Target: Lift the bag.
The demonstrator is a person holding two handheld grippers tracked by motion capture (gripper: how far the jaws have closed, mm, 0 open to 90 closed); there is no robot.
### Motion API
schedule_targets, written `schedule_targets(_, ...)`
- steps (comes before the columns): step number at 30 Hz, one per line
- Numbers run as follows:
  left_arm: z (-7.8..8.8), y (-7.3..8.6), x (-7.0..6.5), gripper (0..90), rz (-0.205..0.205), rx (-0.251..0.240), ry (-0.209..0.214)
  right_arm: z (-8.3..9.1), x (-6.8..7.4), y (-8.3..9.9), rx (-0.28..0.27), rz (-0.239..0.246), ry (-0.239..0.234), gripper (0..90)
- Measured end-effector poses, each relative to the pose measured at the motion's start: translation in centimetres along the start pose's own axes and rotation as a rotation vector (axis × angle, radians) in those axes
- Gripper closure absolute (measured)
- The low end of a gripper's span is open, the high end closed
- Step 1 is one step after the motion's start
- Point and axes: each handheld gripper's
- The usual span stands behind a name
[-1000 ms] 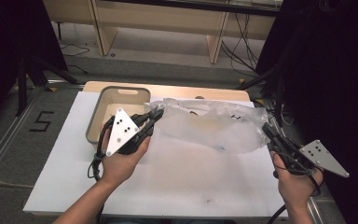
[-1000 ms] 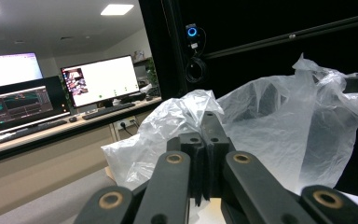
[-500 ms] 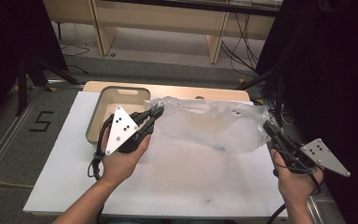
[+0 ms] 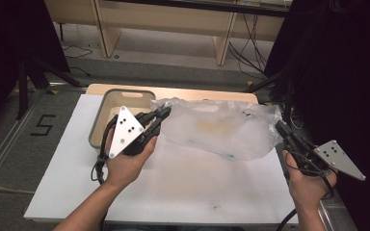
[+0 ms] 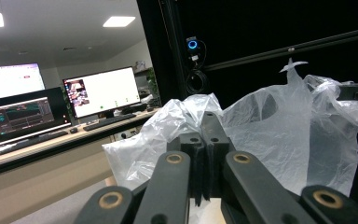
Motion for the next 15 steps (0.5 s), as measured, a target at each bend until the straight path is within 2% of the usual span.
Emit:
schedule_targets(5,-0.8,0.4,0.6,89.1,-0.006,0.016,-0.011,-0.6,-0.2,0.1,0.006,0.006,0.016,90.0)
schedule_targets(12,-2.4,2.2,2.1,89.1,-0.005,0.062,-0.054,-1.6,-0.6,1.0,0.02,0.03,0.043,90.0)
schedule_targets(15,-3.1,3.1,2.6,89.1,-0.016,0.089,-0.061,-2.1,-0.7,1.5,0.028,0.038,0.056,90.0)
Point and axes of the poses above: each handheld gripper's, and its own axes: z roughly backward along the jaws, y roughly out of its underside, x roughly to its left, and after that the axes turned 15 degrees about -x, right-handed
